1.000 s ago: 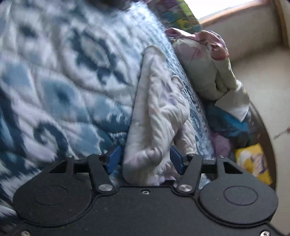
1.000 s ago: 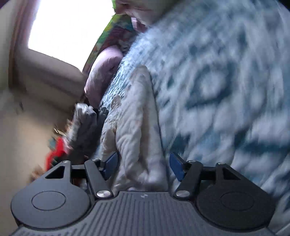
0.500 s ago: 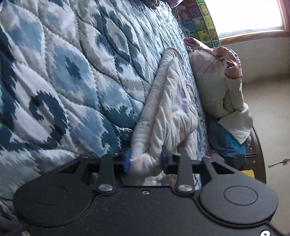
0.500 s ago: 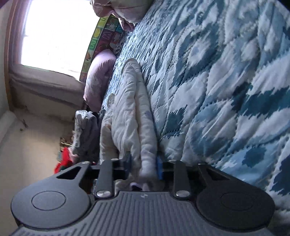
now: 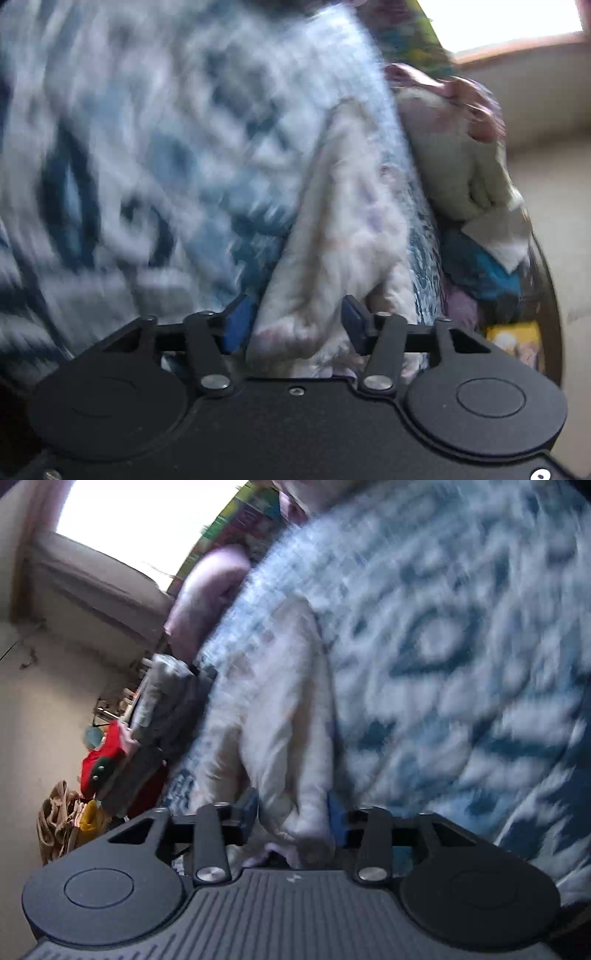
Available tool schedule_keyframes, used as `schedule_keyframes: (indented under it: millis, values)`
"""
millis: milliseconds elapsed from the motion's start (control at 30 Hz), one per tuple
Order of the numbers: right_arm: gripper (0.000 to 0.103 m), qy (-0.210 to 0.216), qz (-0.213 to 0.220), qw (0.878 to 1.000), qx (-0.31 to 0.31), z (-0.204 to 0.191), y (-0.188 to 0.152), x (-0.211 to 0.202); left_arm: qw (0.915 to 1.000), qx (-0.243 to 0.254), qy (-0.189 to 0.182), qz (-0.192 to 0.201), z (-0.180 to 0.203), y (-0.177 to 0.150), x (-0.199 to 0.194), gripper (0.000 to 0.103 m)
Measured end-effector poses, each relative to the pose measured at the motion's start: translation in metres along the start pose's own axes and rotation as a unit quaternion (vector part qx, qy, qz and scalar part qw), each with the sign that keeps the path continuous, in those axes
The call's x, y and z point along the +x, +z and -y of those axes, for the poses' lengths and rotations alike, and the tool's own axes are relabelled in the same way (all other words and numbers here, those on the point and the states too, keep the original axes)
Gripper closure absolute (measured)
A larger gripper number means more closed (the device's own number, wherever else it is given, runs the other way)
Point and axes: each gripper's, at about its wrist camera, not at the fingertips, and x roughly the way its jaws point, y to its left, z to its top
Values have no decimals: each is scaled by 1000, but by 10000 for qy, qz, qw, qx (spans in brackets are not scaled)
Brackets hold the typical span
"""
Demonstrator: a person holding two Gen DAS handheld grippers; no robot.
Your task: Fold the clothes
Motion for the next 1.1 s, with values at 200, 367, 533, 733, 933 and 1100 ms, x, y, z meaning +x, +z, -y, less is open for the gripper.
schedule_keyframes:
  millis: [200,367,533,733,933,1100]
  values:
    - [53,-147,251,9890,-1452,-31,57,-58,9502,3050,436,476,64,-4,-49,38]
    - [49,-599,-120,9372,-3433,-56,98,-119,8251,5436,1119,1058,87,-48,-72,33]
    - [42,-1353,-413,8393,-5250,-62,54,-138,7227,6674,1514,966,68,-78,-43,30]
    - [46,-1599,-411,6909,-7039,-52,-70,-73,5854,7850,1893,723,43,-121,-6,30]
    - [46,-1913,-445,5744,-7946,-29,-119,-15,4837,8470,2054,800,16,-135,25,30]
    - [35,-1882,-20,5401,-8203,-20,-124,2,4287,8764,1892,1110,-3,-141,40,29]
